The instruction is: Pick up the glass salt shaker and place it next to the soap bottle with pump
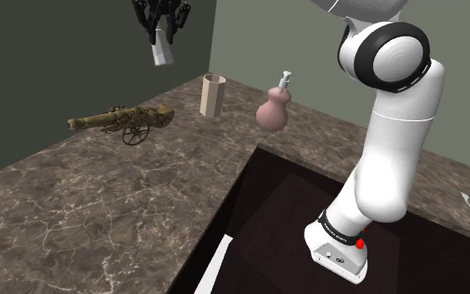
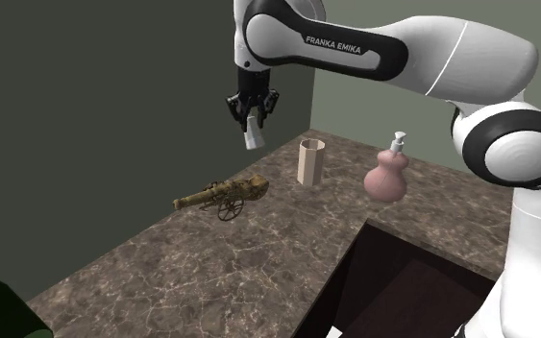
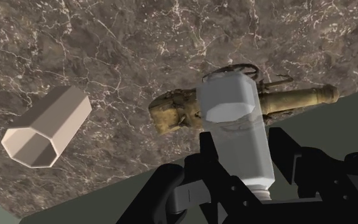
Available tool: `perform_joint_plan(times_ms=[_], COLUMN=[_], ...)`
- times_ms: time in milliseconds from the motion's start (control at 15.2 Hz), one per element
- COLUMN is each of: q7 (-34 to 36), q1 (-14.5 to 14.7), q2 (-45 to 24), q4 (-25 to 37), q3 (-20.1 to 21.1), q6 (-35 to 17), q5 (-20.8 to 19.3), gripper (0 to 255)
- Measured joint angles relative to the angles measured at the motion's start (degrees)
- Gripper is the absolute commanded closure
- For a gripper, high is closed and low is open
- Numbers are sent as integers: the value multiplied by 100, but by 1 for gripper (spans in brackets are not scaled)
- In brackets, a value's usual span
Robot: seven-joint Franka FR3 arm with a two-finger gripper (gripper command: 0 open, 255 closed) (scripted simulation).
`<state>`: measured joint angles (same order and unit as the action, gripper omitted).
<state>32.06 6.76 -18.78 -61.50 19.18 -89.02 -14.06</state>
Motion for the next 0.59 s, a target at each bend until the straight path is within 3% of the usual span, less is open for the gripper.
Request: perform_joint_plan(times_ms=[396, 594], q7=[-73, -261], q1=[204, -183], q2=[-422, 209], q4=[1107, 208], q3=[-15, -27], q6=[690, 380], q5=[-162, 98], gripper=[255, 255])
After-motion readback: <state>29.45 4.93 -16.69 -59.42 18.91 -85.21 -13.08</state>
